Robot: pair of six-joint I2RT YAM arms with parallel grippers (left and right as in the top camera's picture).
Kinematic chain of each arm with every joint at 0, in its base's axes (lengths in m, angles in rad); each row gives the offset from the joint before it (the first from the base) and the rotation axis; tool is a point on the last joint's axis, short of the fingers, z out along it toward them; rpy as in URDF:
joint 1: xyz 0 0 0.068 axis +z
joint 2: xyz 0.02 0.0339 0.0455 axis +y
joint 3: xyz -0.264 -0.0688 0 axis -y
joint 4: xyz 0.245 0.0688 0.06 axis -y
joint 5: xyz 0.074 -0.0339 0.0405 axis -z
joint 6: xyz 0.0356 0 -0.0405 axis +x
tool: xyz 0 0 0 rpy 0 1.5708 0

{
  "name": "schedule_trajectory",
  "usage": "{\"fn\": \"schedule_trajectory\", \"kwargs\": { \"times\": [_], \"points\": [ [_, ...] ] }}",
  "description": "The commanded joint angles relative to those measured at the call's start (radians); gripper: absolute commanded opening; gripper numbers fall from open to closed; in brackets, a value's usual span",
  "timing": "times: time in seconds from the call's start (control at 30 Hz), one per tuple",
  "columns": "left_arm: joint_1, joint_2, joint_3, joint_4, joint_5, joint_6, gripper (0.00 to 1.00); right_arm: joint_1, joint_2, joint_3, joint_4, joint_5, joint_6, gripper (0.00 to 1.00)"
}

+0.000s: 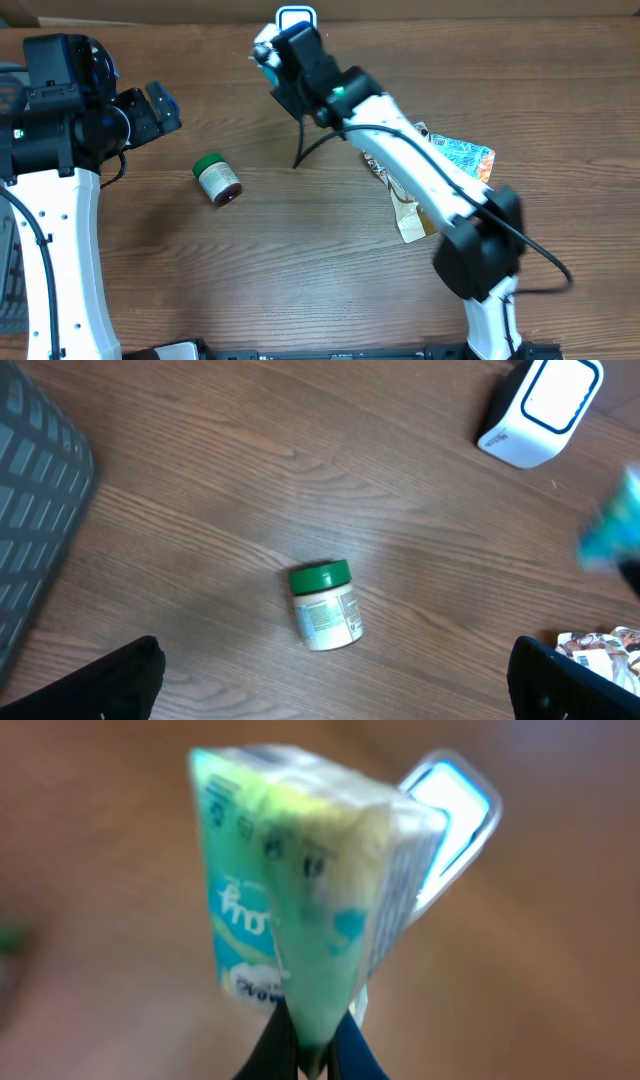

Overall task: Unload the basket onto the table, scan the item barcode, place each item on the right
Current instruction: 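Carry the green tube right and drop it by the other items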

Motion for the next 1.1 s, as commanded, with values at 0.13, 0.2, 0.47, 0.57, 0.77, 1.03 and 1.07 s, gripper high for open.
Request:
{"fn": "schedule_trajectory", "kwargs": {
  "times": [0.13,0.2,0.47,0.57,0.77,1.03,1.07],
  "points": [
    [0.005,-0.012,0.015,-0.001,-0.006,0.008,1.0,-0.077,-0.029,-0.027,-0.445,-0.212,0.376,0.04],
    [0.005,-0.012,0.015,-0.001,-0.006,0.008,0.99,-0.119,-0.024,-0.089,-0.552,-0.206,0.409,0.04],
    [0.005,-0.012,0.014,-0.001,-0.006,0.008,1.0,-0.316,-0.024,-0.218,-0.555,-0.222,0.512,0.04],
    [0.005,-0.012,0.015,-0.001,-0.006,0.008,1.0,-0.389,-0.024,-0.243,-0.529,-0.254,0.515,0.04],
    [0.005,-0.012,0.015,-0.001,-0.006,0.008,1.0,-0.494,-0.024,-0.288,-0.52,-0.262,0.529,0.04],
    [0.005,-0.012,0.015,-0.001,-0.006,0.008,1.0,-0.539,-0.024,-0.353,-0.526,-0.262,0.529,0.46],
    [0.005,-0.012,0.015,-0.001,-0.006,0.008,1.0,-0.539,-0.027,-0.349,-0.527,-0.27,0.528,0.54]
  ]
}}
